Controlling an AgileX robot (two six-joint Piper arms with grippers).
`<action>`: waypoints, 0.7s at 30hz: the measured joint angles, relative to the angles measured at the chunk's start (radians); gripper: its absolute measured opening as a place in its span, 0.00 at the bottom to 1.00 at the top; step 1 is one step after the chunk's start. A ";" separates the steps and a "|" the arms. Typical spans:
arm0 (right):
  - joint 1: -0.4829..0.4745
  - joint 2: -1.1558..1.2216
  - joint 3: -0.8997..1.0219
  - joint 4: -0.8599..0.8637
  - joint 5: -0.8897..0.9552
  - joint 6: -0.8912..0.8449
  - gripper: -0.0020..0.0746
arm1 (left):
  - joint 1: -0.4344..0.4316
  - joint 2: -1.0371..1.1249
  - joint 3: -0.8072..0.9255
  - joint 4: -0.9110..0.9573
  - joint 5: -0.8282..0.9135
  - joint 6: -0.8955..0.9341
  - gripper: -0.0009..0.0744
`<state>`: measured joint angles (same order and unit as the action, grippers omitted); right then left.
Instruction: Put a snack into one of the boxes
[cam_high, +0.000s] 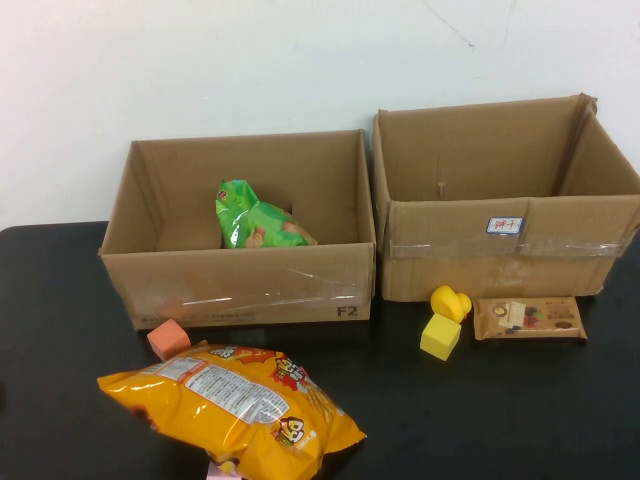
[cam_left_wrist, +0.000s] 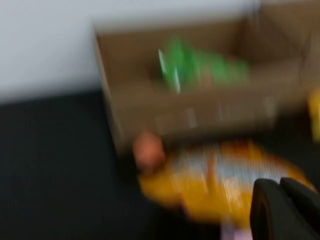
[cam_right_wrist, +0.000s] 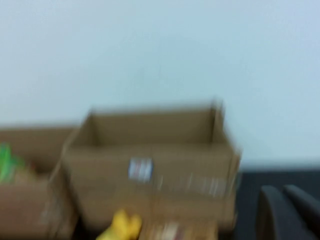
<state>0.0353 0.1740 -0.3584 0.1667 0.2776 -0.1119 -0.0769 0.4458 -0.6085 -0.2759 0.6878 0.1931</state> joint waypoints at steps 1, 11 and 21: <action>0.000 0.032 -0.006 0.013 0.037 0.018 0.02 | 0.000 0.050 -0.011 -0.008 0.047 0.005 0.01; 0.000 0.352 -0.012 0.038 0.226 0.044 0.02 | 0.000 0.466 -0.016 -0.017 0.056 0.016 0.01; 0.000 0.427 -0.013 0.005 0.245 0.036 0.03 | 0.000 0.775 -0.021 -0.049 -0.066 0.044 0.01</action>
<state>0.0353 0.6009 -0.3710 0.1722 0.5223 -0.0757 -0.0769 1.2209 -0.6299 -0.3248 0.6220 0.2374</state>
